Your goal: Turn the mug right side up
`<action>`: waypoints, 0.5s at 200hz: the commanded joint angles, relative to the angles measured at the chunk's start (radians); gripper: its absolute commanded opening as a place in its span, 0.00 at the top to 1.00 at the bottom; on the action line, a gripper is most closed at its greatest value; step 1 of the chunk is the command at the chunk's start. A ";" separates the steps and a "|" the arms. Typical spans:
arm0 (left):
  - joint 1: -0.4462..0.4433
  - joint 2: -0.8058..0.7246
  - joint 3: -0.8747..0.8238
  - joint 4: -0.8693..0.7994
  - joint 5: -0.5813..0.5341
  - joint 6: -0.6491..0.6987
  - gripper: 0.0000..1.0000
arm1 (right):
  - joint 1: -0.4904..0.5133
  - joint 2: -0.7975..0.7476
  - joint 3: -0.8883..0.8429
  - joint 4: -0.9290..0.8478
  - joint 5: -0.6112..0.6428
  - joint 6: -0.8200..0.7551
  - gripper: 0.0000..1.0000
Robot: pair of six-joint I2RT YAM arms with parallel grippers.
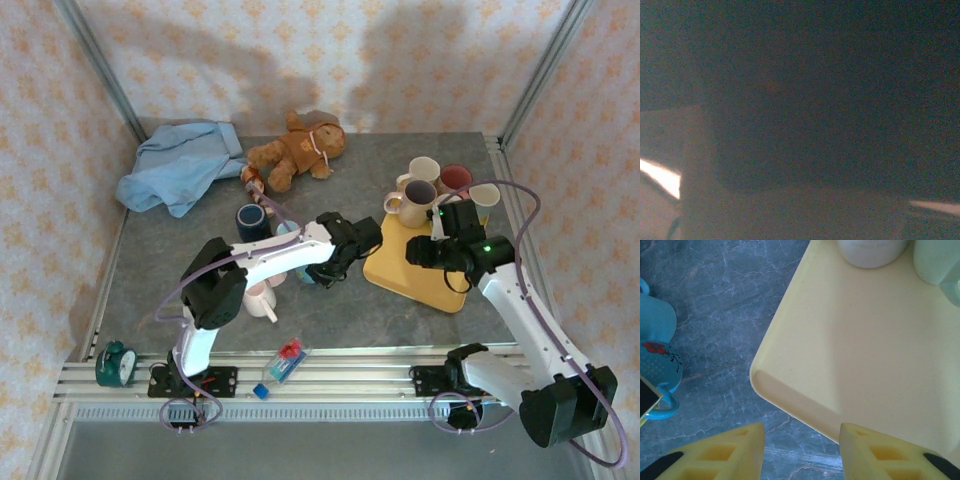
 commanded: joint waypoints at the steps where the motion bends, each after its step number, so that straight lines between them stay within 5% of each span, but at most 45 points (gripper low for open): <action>1: -0.029 -0.118 0.049 -0.045 -0.116 0.141 0.98 | -0.005 -0.024 0.042 -0.023 -0.030 0.042 0.57; 81: -0.062 -0.473 -0.130 0.356 -0.255 0.689 1.00 | -0.011 -0.047 0.148 0.042 -0.256 0.278 0.57; 100: -0.031 -0.590 -0.233 0.495 -0.218 0.816 1.00 | -0.012 -0.052 0.163 0.113 -0.317 0.377 0.57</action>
